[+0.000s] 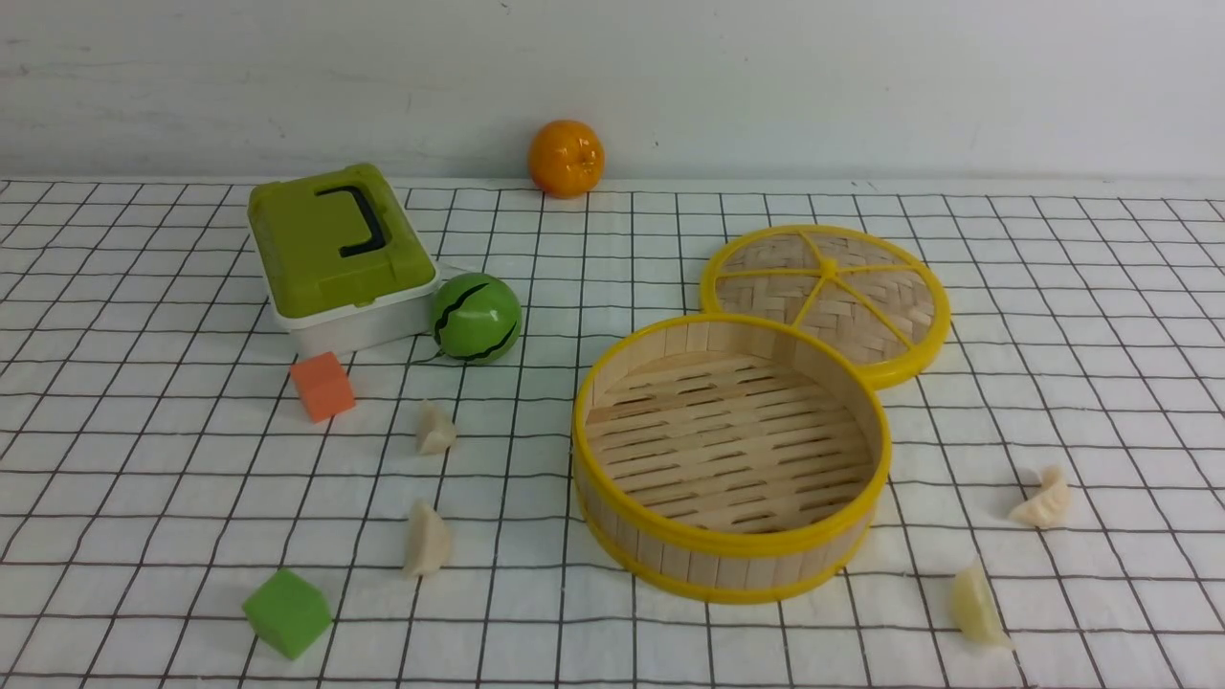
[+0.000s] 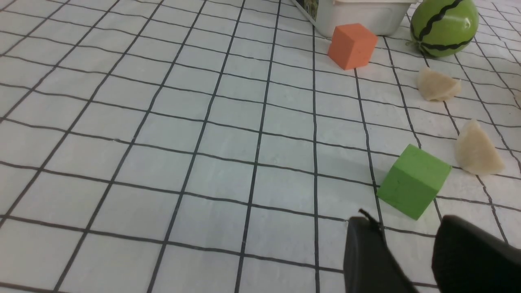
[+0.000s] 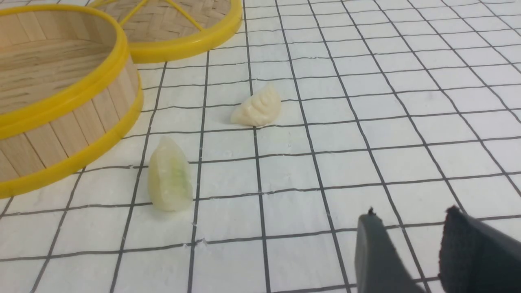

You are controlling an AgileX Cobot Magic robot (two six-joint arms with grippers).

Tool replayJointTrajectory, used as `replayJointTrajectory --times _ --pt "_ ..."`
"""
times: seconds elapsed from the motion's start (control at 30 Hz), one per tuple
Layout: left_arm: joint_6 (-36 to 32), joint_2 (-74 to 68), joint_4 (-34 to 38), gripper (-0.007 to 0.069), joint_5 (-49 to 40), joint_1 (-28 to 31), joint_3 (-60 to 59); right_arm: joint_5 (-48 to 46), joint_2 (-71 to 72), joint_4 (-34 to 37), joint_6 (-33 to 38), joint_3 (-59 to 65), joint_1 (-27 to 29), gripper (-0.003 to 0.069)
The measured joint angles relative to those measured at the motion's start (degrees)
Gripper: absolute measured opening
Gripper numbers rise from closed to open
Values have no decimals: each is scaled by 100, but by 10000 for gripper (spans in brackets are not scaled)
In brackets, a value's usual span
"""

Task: Put the dumplings into the steamer on the table with the white tablecloth.
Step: 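Reach for and grasp a dumpling on the table with the left gripper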

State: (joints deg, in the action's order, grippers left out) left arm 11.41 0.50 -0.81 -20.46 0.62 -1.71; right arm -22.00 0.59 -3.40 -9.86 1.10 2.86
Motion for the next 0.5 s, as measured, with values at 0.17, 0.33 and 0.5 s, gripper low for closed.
replayJointTrajectory --times 0.17,0.33,0.5 --pt "0 0 17 239 0 0 0 0 0 0 0 0 0 240" --pt "0 0 81 239 0 0 0 0 0 -195 0 0 0 240" --pt "0 0 81 239 0 0 0 -23 0 -673 0 0 0 240"
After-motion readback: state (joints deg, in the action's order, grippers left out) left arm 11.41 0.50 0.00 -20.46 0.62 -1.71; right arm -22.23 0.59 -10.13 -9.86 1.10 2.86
